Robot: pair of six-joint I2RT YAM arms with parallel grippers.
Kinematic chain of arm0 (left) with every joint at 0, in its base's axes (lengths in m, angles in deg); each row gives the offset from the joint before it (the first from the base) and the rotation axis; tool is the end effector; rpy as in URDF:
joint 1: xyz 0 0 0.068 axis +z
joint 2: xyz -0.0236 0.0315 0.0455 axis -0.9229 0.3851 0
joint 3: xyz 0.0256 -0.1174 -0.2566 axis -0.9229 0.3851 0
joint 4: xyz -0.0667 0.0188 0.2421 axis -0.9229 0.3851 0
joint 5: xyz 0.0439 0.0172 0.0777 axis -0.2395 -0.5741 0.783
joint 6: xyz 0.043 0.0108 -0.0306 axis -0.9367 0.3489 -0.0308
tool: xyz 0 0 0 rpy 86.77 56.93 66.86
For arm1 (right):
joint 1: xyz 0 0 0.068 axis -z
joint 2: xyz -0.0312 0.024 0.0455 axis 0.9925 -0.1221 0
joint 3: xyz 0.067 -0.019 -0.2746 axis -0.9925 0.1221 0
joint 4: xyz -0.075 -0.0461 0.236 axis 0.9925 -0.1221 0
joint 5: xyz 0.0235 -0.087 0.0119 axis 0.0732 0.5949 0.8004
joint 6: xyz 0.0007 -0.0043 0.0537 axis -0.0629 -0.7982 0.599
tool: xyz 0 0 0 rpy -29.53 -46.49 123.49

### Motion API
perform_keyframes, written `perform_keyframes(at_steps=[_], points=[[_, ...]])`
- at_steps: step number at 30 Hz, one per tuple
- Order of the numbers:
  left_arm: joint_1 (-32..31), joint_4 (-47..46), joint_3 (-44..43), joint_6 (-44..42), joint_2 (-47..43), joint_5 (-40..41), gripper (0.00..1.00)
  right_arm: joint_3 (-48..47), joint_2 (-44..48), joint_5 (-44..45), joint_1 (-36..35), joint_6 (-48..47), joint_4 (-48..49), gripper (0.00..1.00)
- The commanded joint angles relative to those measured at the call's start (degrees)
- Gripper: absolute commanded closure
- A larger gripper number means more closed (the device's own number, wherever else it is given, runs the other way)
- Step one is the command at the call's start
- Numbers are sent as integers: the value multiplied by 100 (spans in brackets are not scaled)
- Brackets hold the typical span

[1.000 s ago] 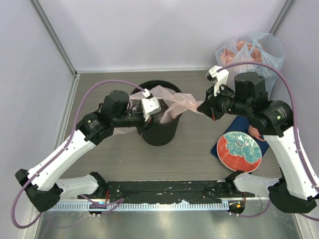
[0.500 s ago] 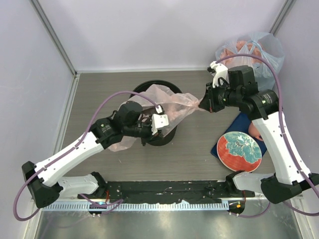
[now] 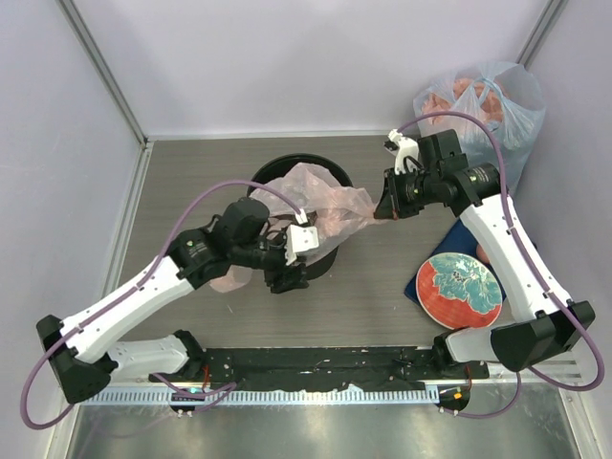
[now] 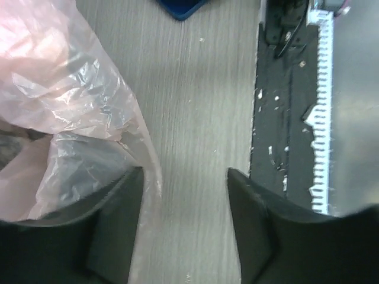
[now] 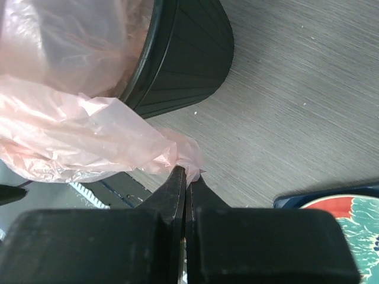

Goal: Put the trash bags into the trash bin

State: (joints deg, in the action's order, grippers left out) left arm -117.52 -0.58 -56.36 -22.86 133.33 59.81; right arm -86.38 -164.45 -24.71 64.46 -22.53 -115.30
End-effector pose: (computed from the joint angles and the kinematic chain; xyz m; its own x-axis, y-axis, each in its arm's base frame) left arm 0.1272 -0.1780 0.3590 -0.1012 0.5374 -0.8372 0.9902 0.1355 -0.0328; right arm 0.2276 0.0907 0.4014 -0.7639 -0.1873 -0.6176 -0.4746 0.8115 0.3409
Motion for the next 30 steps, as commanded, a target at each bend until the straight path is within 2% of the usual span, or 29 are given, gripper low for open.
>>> perform_keyframes(at_steps=[1,5,7,11,15,19,24,27,28,30], points=[[-1,351,-794,-127,-649,-655,33,-28,81,-367,24,104,489,99],[-1,491,-1313,-144,-879,-815,32,51,195,-341,24,69,586,99],[-1,273,-1515,30,-888,-615,32,60,204,-279,24,52,586,99],[16,-281,-1639,58,-756,1279,32,78,222,-121,24,-10,595,99],[411,-676,-1552,-460,-510,2030,31,104,266,-68,24,-71,621,99],[1034,-651,-1578,-592,-89,2234,32,87,301,-59,24,-159,630,99],[1439,-905,-1367,-926,166,2445,37,-1,292,-95,24,-221,630,99],[1817,-1010,-1385,-900,281,2139,45,-150,248,-77,24,-238,630,99],[1992,-1055,-1393,-848,290,1842,57,-212,240,-68,24,-265,622,99],[2230,-1038,-1507,-707,308,1384,69,-308,222,89,24,-291,595,96]])
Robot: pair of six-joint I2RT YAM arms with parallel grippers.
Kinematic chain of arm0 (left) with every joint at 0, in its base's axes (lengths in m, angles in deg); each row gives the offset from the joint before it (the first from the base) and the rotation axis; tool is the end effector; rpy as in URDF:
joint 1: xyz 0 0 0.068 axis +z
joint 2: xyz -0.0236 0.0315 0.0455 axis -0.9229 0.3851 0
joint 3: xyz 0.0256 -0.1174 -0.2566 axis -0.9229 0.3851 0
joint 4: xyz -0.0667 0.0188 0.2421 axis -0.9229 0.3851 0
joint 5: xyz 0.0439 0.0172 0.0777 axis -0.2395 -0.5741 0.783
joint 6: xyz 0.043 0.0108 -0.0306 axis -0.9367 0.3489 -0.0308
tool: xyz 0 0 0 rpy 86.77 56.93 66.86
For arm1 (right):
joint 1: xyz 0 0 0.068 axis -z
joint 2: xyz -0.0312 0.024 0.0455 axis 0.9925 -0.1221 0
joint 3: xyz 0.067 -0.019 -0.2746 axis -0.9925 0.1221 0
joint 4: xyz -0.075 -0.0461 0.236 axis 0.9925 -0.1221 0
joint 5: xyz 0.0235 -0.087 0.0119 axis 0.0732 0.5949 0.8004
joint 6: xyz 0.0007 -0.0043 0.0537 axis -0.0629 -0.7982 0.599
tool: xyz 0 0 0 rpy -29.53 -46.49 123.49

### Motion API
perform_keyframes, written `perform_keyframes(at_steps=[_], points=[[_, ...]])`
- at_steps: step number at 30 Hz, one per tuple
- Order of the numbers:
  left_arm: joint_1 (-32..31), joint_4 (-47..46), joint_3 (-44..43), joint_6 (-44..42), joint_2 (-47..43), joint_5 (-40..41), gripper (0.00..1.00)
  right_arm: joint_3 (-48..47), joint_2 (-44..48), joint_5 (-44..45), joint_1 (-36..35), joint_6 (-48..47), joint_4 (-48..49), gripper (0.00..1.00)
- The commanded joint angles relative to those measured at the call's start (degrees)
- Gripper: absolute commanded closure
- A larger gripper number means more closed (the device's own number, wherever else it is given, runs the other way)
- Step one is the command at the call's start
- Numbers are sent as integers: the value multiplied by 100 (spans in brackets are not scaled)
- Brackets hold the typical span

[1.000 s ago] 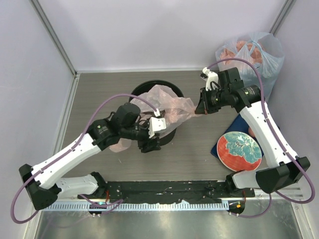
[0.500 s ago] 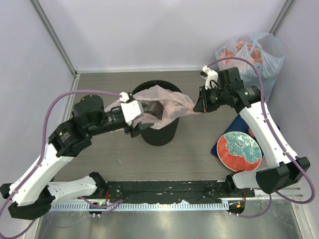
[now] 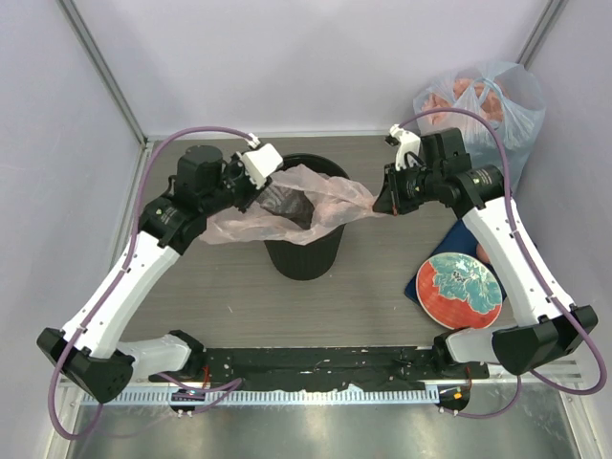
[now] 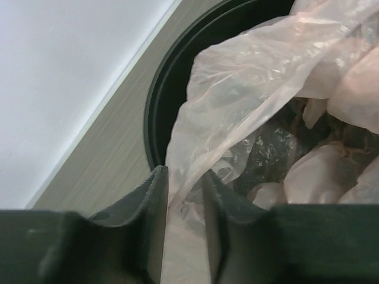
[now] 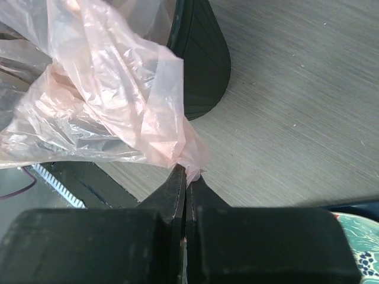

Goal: Put the trash bags into the trash bin

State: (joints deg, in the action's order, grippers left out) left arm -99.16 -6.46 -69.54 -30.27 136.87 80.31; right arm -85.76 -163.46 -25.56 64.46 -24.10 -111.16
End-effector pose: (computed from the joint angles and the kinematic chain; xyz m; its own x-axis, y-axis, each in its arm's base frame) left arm 0.1997 -0.1289 0.4274 -0.0343 0.5126 -0.8579 0.6961 0.6282 0.3475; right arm 0.2282 0.0914 0.4075 -0.7019 -0.1934 -0.6856 -0.5260 0.7896 0.3158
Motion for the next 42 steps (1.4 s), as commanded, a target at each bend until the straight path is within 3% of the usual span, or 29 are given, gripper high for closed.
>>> perform_keyframes(at_steps=[1,3,4,6,12,20,23,26,35,42], points=[[413,-467,-216,104,-64,-808,84,-553,106,210,24,-160,147,87],[439,-406,-260,244,-55,-1238,93,-861,-17,359,24,-230,164,66],[439,-388,-286,332,-47,-1327,97,-1254,-87,369,24,-222,208,51],[439,-213,-409,543,84,-1511,100,-1660,-289,247,24,-389,252,38],[439,-142,-646,895,296,-1477,100,-2541,-614,-10,-308,-913,165,30],[448,-116,-735,1124,393,-1319,100,-2269,-711,2035,-1268,-1988,243,29],[492,-186,-708,1141,419,-1257,100,-2154,-790,2337,-1285,-2313,401,32],[536,-291,-734,1229,542,-1143,100,-2049,-869,2338,-1285,-2612,428,41],[755,-493,-884,1370,902,-853,100,-1961,-1098,2584,-1154,-3025,832,99],[791,-844,-867,1423,1096,-442,99,-2040,-1387,2232,-838,-2973,1157,99]])
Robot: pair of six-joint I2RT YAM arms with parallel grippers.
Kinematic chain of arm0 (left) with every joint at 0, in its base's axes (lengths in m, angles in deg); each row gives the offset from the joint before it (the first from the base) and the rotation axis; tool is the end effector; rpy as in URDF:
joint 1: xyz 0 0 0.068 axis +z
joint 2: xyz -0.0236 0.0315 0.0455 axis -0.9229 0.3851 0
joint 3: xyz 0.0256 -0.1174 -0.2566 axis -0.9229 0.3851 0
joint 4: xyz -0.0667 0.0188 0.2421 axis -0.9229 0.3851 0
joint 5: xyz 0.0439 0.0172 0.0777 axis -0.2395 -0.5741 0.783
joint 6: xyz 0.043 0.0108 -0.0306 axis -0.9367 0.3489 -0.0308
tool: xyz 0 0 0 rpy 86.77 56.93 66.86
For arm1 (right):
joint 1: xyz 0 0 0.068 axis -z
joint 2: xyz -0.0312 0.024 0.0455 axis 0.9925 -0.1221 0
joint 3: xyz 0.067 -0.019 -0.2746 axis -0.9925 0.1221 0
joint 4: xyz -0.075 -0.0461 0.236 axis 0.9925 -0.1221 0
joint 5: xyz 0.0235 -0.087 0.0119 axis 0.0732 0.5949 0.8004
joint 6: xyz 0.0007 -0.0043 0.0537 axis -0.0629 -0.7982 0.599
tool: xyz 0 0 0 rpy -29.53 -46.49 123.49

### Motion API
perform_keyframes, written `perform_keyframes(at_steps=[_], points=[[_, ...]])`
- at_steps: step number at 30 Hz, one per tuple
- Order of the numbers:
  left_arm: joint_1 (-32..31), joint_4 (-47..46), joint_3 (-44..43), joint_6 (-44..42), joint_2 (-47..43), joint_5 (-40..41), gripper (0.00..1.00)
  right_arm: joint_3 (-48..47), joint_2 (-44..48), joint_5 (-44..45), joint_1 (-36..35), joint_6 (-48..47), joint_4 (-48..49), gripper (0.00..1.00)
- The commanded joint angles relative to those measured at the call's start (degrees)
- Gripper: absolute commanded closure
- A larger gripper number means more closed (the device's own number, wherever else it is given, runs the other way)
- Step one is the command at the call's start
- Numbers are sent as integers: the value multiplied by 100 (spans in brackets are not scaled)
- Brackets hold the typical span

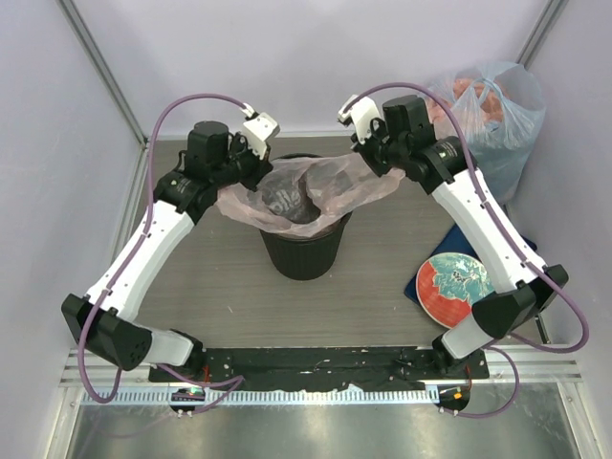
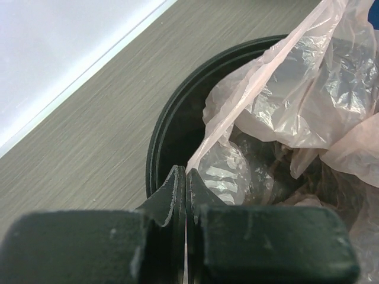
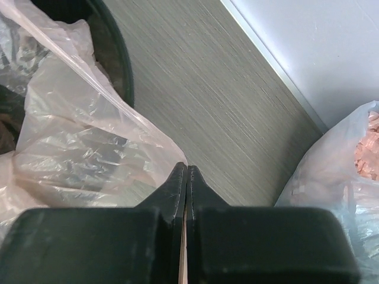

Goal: Put the trash bags into the trash bin

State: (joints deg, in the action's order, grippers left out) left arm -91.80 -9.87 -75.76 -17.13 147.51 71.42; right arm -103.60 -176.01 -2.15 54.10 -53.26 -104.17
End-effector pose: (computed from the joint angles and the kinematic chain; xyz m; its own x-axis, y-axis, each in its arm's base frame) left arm 0.2617 -0.1296 0.4236 -0.2271 0.3182 -0.9204 0.6856 0.7235 0.0810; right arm 0.2726 0.1505 0.4516 -0.2130 -0.6303 -0.7465 -0.6497 0.6620 -0.3736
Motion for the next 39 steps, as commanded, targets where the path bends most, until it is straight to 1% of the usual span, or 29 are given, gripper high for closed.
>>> perform_keyframes(at_steps=[1,5,7,9,13,16,17,21,28,32,36,37,38,39], points=[[71,-522,-261,100,58,511,99,-291,-212,-161,225,-48,476,99],[159,-583,-349,118,233,845,98,-590,-546,-345,392,110,502,99],[203,-557,-393,127,312,941,95,-722,-686,-460,471,171,485,99],[221,-461,-419,127,374,959,91,-740,-766,-592,506,189,432,99],[282,-258,-419,144,532,1082,90,-678,-915,-917,620,294,274,99],[379,-83,-402,285,664,1039,93,-599,-995,-1172,682,374,186,99],[405,-47,-393,381,717,986,95,-590,-1012,-1233,717,408,125,99],[529,111,-340,653,857,767,99,-573,-1161,-1541,788,532,10,99],[739,32,-7,1101,875,538,99,-38,-1039,-1822,902,857,45,99],[1012,-152,152,1594,744,90,94,288,-881,-2085,999,1164,185,99],[1152,-485,292,1770,437,-147,88,184,-802,-2384,1130,1524,203,98],[1153,-521,293,1796,375,-165,85,148,-784,-2411,1139,1577,195,95],[1161,-591,293,1797,244,-174,77,122,-766,-2438,1183,1665,194,92],[1161,-618,266,1779,190,-183,71,69,-714,-2438,1201,1727,194,88]])
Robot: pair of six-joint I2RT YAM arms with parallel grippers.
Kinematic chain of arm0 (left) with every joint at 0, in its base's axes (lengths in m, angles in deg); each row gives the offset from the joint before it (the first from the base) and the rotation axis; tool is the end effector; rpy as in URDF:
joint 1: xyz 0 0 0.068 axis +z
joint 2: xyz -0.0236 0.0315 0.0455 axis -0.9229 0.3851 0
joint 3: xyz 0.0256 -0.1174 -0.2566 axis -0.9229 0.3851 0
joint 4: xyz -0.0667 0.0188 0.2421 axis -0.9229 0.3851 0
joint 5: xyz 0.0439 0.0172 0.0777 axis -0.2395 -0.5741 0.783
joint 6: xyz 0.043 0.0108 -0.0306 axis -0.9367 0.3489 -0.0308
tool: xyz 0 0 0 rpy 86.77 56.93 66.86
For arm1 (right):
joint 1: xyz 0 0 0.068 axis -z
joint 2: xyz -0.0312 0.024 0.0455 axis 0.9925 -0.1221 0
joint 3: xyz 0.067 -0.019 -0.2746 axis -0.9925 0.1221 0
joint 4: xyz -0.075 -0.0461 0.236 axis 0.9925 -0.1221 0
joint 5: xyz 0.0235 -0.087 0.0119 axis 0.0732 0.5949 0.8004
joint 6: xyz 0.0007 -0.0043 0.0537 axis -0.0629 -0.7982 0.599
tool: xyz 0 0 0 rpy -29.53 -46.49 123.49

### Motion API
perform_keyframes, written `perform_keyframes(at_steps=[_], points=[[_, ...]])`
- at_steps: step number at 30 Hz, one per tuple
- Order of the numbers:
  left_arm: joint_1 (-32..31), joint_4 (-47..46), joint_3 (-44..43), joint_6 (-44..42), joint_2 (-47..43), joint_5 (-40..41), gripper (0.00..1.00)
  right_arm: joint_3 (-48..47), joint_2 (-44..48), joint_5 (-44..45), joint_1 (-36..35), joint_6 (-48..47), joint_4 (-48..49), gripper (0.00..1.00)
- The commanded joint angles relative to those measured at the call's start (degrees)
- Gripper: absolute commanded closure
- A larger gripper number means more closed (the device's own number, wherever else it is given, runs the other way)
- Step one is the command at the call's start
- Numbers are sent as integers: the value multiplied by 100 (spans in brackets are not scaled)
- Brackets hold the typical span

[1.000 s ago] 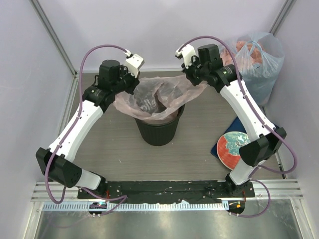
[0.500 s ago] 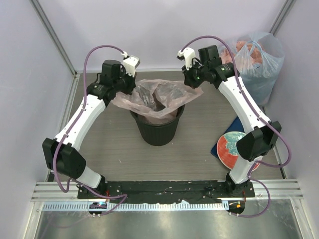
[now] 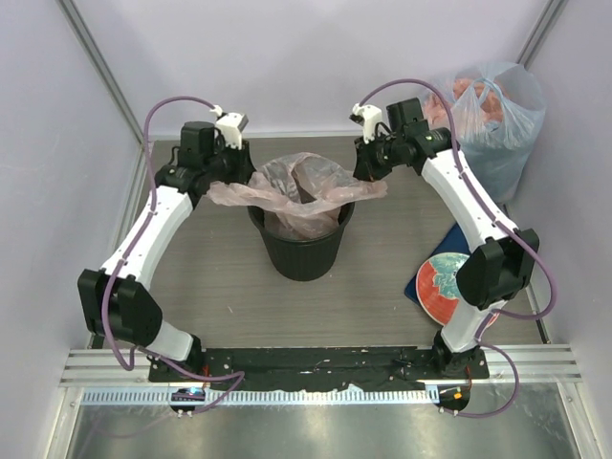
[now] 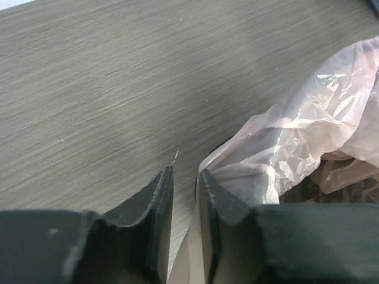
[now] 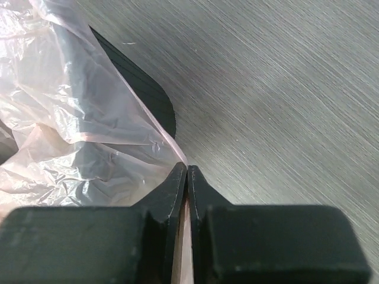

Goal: Put the trash bags into the trash bin

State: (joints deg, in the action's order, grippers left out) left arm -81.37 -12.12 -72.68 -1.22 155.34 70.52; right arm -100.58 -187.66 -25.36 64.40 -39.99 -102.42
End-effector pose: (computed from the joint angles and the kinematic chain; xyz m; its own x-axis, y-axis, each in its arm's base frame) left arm 0.3206 -0.0906 0.3696 -0.5479 0.0648 -0.8340 0.4288 0.8778 -0.2135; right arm 0.3497 0.1324 0.3740 -0.5388 -0.4058 -0.7382 -0.6960 0.7082 0.1187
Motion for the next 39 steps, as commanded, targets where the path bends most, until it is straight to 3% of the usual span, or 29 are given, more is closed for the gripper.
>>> perform_keyframes(at_steps=[1,2,4,5,10,13,21,26,36,39], points=[[119,-419,-77,162,-662,-76,65,-259,477,-134,180,453,20,84],[128,-472,-103,162,-724,20,54,-277,513,-169,241,584,28,80],[154,-507,-217,162,-856,126,46,-320,618,-196,286,707,28,69],[163,-560,-244,153,-908,161,36,-321,662,-196,294,760,28,67],[189,-876,-209,170,-1382,161,30,-347,899,-117,356,1086,28,42],[189,-737,-261,214,-1620,91,28,-443,979,-55,400,1287,72,37],[426,519,-253,425,-2385,56,18,-629,1400,138,663,1991,-85,28],[497,1222,-113,645,-2736,-67,3,-190,1559,68,883,2289,-594,27],[699,1760,116,1268,-2693,-241,2,751,1664,-801,1129,2799,-771,20],[804,1725,362,1628,-2684,-741,11,1006,1638,-1258,1147,2817,-807,23]])
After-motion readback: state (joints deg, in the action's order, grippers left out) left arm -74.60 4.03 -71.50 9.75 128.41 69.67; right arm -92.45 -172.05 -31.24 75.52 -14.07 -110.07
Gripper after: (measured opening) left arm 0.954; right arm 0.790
